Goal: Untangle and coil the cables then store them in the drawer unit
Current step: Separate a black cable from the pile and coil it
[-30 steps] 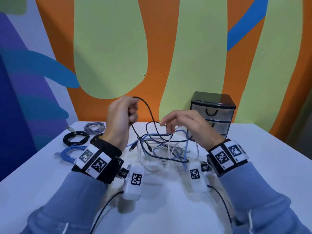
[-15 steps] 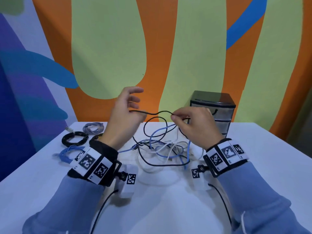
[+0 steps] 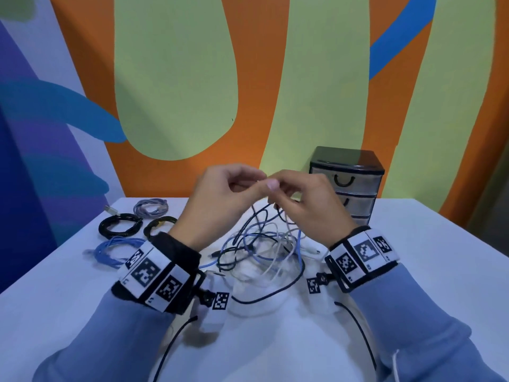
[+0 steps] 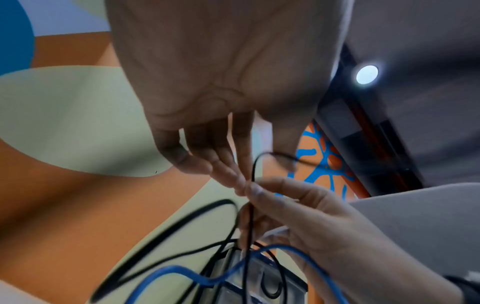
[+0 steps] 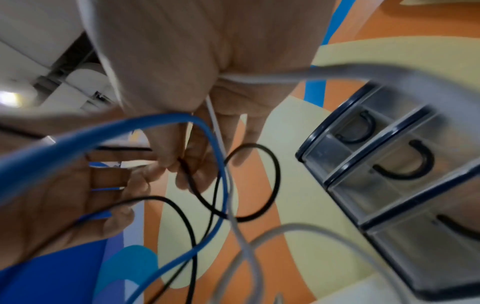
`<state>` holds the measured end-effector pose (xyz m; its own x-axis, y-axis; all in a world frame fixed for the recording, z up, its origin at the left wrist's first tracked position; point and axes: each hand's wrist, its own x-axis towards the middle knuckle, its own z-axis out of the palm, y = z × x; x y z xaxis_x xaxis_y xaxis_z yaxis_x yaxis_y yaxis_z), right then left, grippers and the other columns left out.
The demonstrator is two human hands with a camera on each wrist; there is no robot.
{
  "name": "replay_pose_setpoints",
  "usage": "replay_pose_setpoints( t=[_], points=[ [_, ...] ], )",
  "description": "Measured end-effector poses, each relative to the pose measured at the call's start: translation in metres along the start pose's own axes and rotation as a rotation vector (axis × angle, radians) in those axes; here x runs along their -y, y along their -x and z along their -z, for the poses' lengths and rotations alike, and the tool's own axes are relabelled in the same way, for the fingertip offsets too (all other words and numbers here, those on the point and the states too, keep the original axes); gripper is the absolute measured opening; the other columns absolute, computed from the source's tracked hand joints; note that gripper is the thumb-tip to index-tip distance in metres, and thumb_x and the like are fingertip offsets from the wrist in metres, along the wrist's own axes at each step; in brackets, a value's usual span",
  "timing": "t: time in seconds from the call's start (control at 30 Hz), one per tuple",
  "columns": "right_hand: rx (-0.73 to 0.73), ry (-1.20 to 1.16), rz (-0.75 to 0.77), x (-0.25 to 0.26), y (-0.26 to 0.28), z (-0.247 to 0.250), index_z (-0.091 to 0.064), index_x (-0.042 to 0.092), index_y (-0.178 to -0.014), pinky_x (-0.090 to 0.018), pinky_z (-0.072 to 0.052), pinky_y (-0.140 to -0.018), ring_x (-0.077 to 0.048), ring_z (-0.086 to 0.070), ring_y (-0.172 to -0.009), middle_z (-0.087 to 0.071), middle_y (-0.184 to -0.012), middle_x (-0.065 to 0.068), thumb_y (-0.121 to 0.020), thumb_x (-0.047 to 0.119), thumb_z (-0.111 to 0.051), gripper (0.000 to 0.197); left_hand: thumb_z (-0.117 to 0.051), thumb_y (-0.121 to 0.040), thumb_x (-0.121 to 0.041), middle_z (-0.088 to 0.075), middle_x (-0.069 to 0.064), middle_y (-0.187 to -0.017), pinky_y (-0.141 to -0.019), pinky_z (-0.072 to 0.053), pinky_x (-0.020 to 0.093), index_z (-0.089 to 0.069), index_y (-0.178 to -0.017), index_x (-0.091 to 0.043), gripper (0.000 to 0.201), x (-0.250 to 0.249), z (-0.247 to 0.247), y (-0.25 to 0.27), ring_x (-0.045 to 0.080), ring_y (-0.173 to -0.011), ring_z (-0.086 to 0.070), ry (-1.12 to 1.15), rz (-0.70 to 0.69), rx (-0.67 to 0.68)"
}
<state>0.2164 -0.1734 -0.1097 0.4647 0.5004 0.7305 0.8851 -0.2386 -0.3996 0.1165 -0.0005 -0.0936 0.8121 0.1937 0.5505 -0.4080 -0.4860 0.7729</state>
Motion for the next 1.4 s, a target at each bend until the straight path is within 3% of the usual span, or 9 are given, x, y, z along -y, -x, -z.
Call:
replay_pose_setpoints(
  t=[0.13,0.23,0.33,0.43,0.7,0.83,1.0,1.23,1.4],
  points=[
    [0.059,-0.146,-0.051,0.008,0.001,-0.003,-0.068,0.023,-0.107,-0.044,-0.053,-0.074,-0.023,-0.06,-0.074,-0.063,-0.074,-0.003,-0.103,0.028,-0.067,0.007,-0.082,-0.093,-0.026,-0.078,-0.001,-0.076,-0.068,-0.054,0.034,-0.083,-0.098,-0.024,0.006,0.008,0.005,-0.002,0.013,-0.066,-0.067,-0.103,-0.043,-0.019],
    [0.249,-0.104,-0.094,0.003,0.004,-0.003,-0.064,0.027,-0.101,-0.036,-0.054,-0.084,-0.013,-0.068,-0.086,-0.071,-0.084,0.005,-0.097,0.024,-0.071,0.009,-0.076,-0.096,-0.025,-0.074,0.0,-0.075,-0.069,-0.057,0.046,-0.081,-0.091,-0.024,0.007,0.003,0.002,0.0,0.027,-0.07,-0.067,-0.146,-0.181,-0.11],
    [0.351,0.154,-0.217,-0.001,0.005,-0.001,-0.074,0.03,-0.089,-0.03,-0.047,-0.079,0.001,-0.064,-0.09,-0.074,-0.096,0.016,-0.093,0.034,-0.072,0.006,-0.068,-0.103,-0.019,-0.068,0.003,-0.077,-0.068,-0.056,0.041,-0.071,-0.097,-0.017,0.007,-0.004,0.003,0.0,0.022,-0.07,-0.063,0.017,-0.273,-0.246],
    [0.235,0.258,-0.312,-0.01,0.004,0.011,-0.076,0.036,-0.089,-0.036,-0.052,-0.087,-0.007,-0.062,-0.104,-0.072,-0.107,0.017,-0.089,0.041,-0.077,0.005,-0.057,-0.11,-0.017,-0.059,-0.001,-0.079,-0.066,-0.049,0.031,-0.06,-0.103,-0.015,0.008,-0.002,0.012,-0.005,0.016,-0.069,-0.056,0.186,-0.297,-0.469],
    [0.042,-0.169,-0.207,-0.015,-0.001,0.021,-0.076,0.029,-0.12,-0.031,-0.055,-0.098,0.0,-0.065,-0.115,-0.075,-0.114,0.015,-0.095,-0.006,-0.062,0.045,-0.055,-0.103,-0.017,-0.059,-0.001,-0.078,-0.065,-0.046,0.034,-0.059,-0.09,-0.022,0.014,0.028,0.047,-0.02,0.018,-0.065,-0.054,0.228,0.044,-0.849],
    [-0.151,-0.314,-0.243,-0.016,-0.004,0.015,-0.081,0.018,-0.102,-0.038,-0.057,-0.1,-0.005,-0.071,-0.106,-0.079,-0.104,0.009,-0.095,-0.009,-0.06,0.036,-0.061,-0.09,-0.016,-0.067,-0.002,-0.09,-0.073,-0.05,0.039,-0.07,-0.096,-0.026,0.015,0.039,0.051,-0.019,0.022,-0.082,-0.061,0.0,0.282,-0.639],
    [-0.124,-0.229,-0.255,-0.017,-0.002,0.005,-0.083,0.025,-0.096,-0.038,-0.057,-0.096,0.0,-0.068,-0.104,-0.077,-0.1,0.016,-0.098,0.001,-0.062,0.032,-0.064,-0.093,-0.007,-0.058,-0.004,-0.127,-0.101,-0.042,0.029,-0.076,-0.113,-0.034,0.035,0.017,0.024,-0.008,0.009,-0.119,-0.056,-0.309,-0.032,-0.309],
    [-0.099,-0.282,-0.299,-0.011,0.0,0.0,-0.082,0.03,-0.091,-0.043,-0.063,-0.071,-0.012,-0.071,-0.099,-0.078,-0.096,0.015,-0.096,0.007,-0.058,0.034,-0.079,-0.091,-0.05,-0.058,-0.009,-0.104,-0.084,-0.049,0.031,-0.081,-0.098,-0.036,0.015,0.011,-0.01,0.003,0.006,-0.095,-0.059,-0.369,-0.155,0.086],
    [-0.069,-0.397,-0.301,0.0,0.001,0.0,-0.082,0.02,-0.096,-0.03,-0.058,-0.053,-0.008,-0.069,-0.101,-0.076,-0.098,0.012,-0.1,0.003,-0.056,0.032,-0.079,-0.092,-0.044,-0.065,-0.01,-0.094,-0.084,-0.051,0.042,-0.079,-0.084,-0.034,0.013,0.015,-0.01,0.002,0.008,-0.087,-0.06,-0.442,-0.104,0.192]
  ],
)
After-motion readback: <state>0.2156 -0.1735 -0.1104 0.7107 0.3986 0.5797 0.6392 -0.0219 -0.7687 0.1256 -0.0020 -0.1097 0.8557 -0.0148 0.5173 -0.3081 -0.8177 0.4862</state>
